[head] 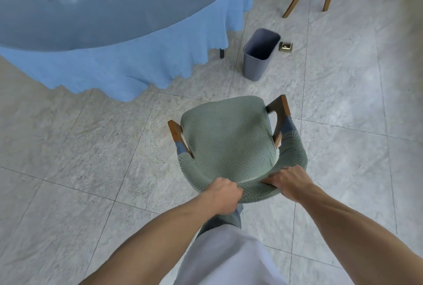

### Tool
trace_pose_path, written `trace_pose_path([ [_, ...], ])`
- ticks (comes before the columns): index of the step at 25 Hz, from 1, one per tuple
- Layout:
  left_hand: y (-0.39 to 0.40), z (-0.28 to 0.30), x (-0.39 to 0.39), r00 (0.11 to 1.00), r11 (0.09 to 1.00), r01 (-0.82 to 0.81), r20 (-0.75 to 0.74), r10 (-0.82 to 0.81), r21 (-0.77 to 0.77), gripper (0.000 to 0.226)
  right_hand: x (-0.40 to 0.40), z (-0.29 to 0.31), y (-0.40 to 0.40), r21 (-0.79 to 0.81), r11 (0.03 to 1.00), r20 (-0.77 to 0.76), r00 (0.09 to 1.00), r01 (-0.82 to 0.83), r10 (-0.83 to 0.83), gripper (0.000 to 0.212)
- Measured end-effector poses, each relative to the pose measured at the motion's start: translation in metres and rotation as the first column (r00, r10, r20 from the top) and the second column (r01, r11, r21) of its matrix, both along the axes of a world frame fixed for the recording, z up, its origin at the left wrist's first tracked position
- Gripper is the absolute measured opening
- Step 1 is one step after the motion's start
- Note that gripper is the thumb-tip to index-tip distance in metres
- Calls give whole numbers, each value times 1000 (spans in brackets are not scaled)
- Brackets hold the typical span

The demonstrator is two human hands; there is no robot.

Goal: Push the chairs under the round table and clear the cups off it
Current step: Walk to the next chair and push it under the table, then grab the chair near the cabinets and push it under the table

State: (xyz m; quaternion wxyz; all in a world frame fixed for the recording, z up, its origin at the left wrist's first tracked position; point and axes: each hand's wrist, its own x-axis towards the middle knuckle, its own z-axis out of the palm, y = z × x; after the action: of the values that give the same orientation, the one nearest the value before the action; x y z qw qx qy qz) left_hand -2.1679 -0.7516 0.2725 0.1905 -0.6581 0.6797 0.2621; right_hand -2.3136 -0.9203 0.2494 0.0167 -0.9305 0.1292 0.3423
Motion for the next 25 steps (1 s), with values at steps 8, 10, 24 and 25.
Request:
trace_pose_path([
  [8, -136, -13, 11, 999, 998, 40, -22, -39, 56, 19, 44, 18, -126, -94, 995, -81, 996, 41, -49, 48],
  [10, -153, -17, 19, 997, 994, 74, -22, -72, 85, 18, 54, 20, -142, -68, 997, -79, 996, 30, -35, 45],
  [24, -299, 34, 5, 907, 749, -393, 90, 412, 533, 65, 33, 49, -296, 278, 958, 15, 997, 75, -82, 51],
  [25, -321, 40, -8, 902, 762, -407, 89, 422, 504, 61, 13, 53, -322, 268, 955, 14, 990, 128, -137, 51],
])
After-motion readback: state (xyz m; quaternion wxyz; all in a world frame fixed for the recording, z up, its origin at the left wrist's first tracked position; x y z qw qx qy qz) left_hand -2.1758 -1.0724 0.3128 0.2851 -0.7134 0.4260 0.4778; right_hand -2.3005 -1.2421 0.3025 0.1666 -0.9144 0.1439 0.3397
